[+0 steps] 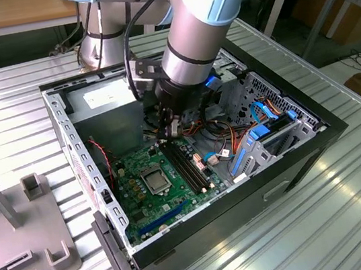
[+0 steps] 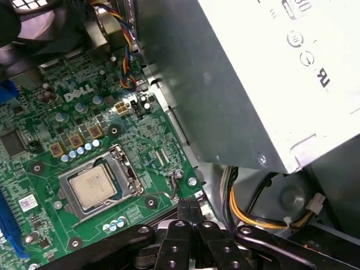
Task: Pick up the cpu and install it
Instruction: 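Install the first cpu locking lever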
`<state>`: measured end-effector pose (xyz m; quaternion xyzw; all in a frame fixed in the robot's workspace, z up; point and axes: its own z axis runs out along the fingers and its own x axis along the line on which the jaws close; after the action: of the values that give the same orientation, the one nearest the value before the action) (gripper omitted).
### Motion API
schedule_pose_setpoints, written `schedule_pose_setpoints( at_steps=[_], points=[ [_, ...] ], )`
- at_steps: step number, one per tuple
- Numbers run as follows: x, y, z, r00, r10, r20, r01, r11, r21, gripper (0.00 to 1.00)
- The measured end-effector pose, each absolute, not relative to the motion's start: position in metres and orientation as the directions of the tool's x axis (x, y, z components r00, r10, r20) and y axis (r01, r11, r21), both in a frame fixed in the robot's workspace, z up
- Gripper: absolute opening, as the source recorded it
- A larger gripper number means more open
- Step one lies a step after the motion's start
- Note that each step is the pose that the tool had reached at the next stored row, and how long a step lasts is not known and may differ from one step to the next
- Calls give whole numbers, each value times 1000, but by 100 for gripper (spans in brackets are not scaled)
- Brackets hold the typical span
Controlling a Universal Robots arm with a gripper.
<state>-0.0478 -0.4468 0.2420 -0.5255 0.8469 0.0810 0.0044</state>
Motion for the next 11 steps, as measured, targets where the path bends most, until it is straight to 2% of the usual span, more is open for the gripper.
schedule_pose_setpoints(
  at_steps=[11],
  points=[
    [-57, -449, 240, -439, -893, -94, -895, 426, 130, 11]
  ],
)
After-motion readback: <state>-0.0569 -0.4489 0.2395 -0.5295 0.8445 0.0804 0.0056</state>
